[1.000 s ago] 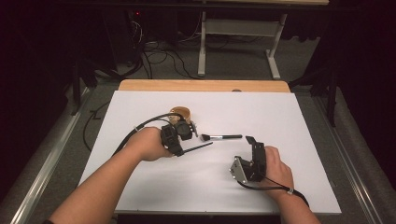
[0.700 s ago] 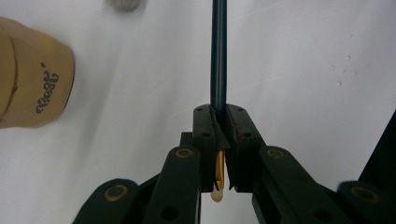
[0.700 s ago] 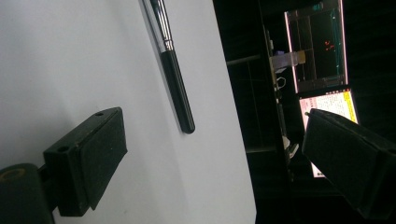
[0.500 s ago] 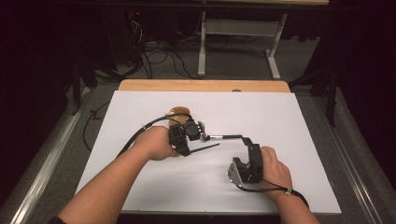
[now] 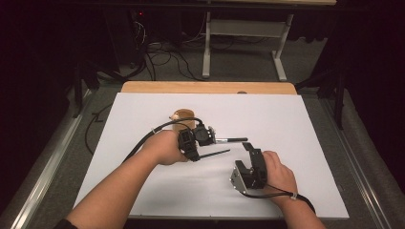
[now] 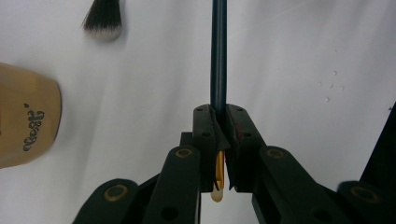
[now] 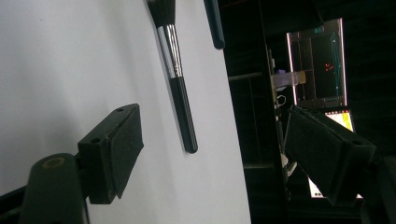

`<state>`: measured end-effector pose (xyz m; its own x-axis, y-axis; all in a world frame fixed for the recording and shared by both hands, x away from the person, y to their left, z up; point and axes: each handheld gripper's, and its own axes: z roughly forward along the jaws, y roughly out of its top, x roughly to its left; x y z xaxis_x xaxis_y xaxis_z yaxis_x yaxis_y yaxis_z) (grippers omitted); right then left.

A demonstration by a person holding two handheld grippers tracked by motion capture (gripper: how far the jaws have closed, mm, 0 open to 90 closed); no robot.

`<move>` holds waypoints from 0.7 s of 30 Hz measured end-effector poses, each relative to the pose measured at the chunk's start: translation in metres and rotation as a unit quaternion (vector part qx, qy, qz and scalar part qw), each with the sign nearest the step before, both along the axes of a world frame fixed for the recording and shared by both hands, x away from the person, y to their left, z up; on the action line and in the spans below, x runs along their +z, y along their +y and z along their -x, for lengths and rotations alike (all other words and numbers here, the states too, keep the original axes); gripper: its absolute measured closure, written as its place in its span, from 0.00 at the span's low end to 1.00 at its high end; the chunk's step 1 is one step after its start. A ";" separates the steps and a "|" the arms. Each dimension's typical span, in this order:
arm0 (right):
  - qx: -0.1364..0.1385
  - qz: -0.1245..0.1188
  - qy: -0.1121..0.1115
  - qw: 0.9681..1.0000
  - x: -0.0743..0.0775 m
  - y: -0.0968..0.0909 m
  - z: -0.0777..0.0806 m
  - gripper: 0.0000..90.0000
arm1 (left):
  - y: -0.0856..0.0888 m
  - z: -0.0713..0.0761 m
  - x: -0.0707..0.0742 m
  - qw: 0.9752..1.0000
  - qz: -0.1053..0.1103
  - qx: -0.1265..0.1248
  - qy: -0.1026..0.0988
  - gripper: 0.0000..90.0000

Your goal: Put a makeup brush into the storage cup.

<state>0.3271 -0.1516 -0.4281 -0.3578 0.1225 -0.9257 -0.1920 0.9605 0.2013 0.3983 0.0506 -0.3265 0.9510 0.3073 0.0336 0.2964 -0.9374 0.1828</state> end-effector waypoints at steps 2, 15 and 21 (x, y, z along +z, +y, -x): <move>0.006 0.006 0.003 1.000 -0.001 0.002 0.001 0.28 | -0.001 0.000 0.000 1.000 0.001 0.003 0.000 0.93; 0.020 0.014 -0.006 1.000 -0.002 0.008 0.004 0.36 | -0.004 0.001 -0.001 1.000 -0.003 0.000 -0.003 0.93; 0.025 0.027 -0.015 0.999 -0.004 0.010 0.006 0.42 | -0.006 0.000 -0.002 1.000 -0.003 -0.003 -0.001 0.93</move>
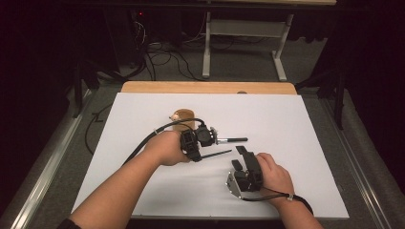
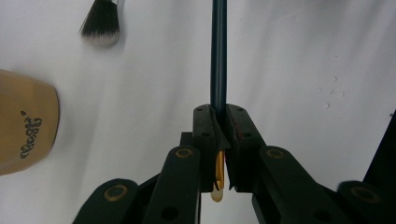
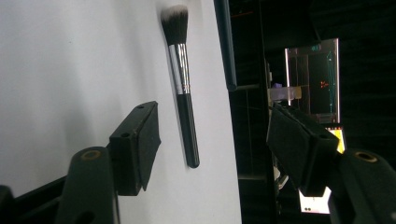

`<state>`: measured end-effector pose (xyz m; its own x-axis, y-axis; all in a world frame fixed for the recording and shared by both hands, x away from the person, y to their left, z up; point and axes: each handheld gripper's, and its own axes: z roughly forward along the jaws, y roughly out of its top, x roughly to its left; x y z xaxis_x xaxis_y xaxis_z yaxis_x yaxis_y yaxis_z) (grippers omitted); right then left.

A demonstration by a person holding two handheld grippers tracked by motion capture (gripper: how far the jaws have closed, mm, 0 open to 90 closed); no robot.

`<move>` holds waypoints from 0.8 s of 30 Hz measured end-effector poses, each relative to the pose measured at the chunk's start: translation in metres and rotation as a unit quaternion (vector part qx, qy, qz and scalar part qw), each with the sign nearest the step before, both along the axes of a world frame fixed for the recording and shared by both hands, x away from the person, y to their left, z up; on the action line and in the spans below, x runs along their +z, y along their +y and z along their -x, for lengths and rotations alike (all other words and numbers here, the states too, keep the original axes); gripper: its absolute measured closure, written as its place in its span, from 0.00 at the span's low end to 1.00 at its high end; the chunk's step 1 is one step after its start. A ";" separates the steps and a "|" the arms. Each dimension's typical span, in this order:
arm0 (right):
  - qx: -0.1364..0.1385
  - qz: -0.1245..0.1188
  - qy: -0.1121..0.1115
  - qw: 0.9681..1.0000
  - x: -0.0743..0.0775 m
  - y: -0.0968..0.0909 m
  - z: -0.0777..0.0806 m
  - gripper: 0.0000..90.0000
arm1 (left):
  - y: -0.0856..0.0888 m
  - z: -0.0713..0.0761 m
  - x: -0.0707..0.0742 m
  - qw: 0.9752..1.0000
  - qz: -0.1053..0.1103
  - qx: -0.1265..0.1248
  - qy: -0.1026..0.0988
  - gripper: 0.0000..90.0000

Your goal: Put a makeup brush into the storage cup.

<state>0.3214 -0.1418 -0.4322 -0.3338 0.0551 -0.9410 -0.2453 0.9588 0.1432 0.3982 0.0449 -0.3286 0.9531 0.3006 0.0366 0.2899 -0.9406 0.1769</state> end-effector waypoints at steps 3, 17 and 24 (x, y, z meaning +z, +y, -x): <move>0.005 0.002 0.001 1.000 0.000 0.000 0.001 0.46 | -0.003 0.001 -0.001 1.000 0.000 -0.002 -0.001 0.93; 0.009 0.022 -0.006 1.000 -0.002 0.001 0.000 0.64 | -0.010 0.003 -0.004 1.000 -0.002 -0.014 0.002 0.93; 0.003 0.028 0.003 1.000 -0.003 0.001 0.000 0.72 | -0.014 0.003 -0.006 1.000 0.000 -0.019 0.002 0.93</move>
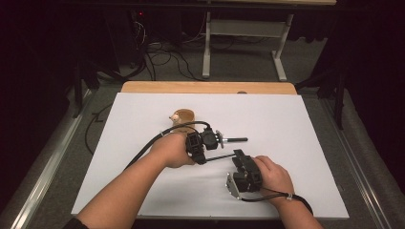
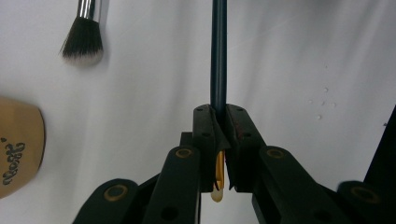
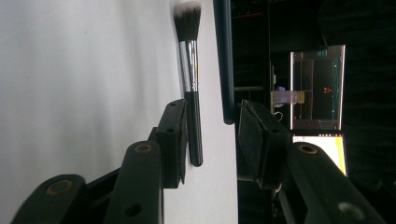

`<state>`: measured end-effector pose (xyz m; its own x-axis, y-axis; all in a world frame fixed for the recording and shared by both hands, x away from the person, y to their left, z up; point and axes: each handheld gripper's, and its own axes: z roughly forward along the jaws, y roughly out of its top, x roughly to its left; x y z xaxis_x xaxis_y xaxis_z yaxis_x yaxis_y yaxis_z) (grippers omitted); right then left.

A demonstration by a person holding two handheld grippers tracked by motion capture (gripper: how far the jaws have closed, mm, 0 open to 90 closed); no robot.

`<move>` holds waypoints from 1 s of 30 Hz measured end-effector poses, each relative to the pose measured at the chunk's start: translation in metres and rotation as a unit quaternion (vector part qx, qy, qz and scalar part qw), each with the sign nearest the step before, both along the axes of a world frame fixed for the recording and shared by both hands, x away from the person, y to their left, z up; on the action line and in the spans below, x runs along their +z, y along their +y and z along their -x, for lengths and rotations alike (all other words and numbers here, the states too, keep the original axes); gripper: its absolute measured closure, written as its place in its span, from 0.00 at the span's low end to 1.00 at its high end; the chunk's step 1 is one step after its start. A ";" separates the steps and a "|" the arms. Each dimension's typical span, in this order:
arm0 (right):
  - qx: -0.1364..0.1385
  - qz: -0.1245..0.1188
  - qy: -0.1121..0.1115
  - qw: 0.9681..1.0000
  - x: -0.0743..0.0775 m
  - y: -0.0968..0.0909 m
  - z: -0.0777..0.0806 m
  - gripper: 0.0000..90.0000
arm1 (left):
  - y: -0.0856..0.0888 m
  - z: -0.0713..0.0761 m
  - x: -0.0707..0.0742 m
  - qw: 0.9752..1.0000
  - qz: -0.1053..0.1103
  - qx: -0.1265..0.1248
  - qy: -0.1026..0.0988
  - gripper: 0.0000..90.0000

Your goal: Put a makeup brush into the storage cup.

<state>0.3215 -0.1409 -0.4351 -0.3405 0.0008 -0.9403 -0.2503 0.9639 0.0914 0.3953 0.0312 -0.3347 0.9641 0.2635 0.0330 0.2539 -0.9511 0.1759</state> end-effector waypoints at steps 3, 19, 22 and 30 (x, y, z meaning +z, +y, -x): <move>0.002 0.004 -0.001 1.000 0.000 0.000 -0.001 0.74 | -0.001 0.000 0.000 1.000 -0.001 -0.001 -0.003 0.93; 0.021 0.022 -0.014 0.999 -0.002 0.001 0.000 0.85 | -0.010 0.001 -0.004 1.000 -0.008 -0.012 0.004 0.93; 0.023 0.027 -0.011 0.999 -0.002 0.002 0.000 0.85 | -0.011 0.001 -0.004 1.000 -0.004 -0.010 0.004 0.93; 0.034 0.035 -0.023 0.999 -0.002 0.003 0.003 0.89 | -0.014 0.001 -0.004 1.000 -0.007 -0.010 0.002 0.93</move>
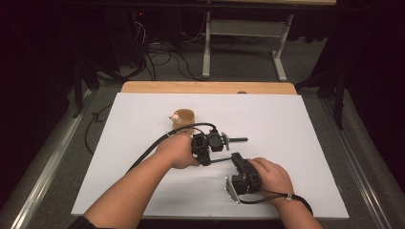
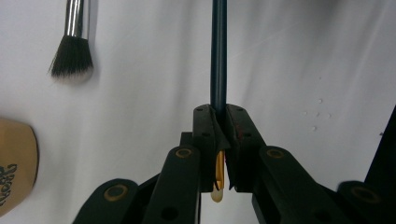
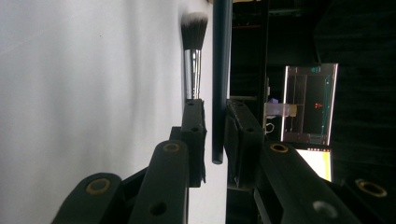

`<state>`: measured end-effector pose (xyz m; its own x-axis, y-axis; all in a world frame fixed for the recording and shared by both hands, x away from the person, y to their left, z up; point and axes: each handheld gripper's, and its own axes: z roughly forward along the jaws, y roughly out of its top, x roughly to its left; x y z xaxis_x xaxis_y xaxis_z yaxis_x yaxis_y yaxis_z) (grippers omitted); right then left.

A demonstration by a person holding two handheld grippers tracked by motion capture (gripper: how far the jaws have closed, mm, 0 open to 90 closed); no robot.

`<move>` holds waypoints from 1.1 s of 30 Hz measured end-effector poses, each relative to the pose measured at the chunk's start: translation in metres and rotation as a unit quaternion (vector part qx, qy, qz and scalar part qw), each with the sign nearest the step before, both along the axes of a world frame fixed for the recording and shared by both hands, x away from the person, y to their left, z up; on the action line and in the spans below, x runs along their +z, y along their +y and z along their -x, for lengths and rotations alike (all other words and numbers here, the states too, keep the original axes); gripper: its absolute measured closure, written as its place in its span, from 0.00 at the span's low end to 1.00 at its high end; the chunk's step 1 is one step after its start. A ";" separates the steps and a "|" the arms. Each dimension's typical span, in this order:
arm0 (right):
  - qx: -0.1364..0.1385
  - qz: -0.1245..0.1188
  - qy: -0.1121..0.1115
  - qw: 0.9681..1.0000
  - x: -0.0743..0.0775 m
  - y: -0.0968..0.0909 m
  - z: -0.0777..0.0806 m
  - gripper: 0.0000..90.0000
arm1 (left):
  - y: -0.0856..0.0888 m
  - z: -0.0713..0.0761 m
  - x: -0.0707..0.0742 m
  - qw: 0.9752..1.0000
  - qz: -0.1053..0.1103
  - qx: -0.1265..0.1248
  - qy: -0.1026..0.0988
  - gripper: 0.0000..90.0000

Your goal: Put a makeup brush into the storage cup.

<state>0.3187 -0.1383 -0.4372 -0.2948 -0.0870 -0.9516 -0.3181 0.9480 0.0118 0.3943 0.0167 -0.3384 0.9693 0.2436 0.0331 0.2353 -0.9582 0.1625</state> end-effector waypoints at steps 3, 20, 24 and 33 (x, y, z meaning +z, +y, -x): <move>0.000 0.002 -0.001 1.000 0.000 0.000 0.001 0.89 | 0.000 0.000 0.001 1.000 0.000 0.001 0.000 0.93; 0.011 0.005 -0.011 1.000 0.001 0.001 0.003 0.96 | 0.000 0.000 0.001 1.000 -0.001 0.003 0.000 0.93; 0.010 0.007 -0.011 1.000 0.001 0.001 0.003 0.97 | -0.001 0.000 0.000 1.000 -0.004 0.002 0.002 0.93; 0.013 0.007 -0.015 1.000 0.002 0.000 0.004 0.97 | 0.000 0.000 0.001 1.000 -0.001 0.006 0.008 0.93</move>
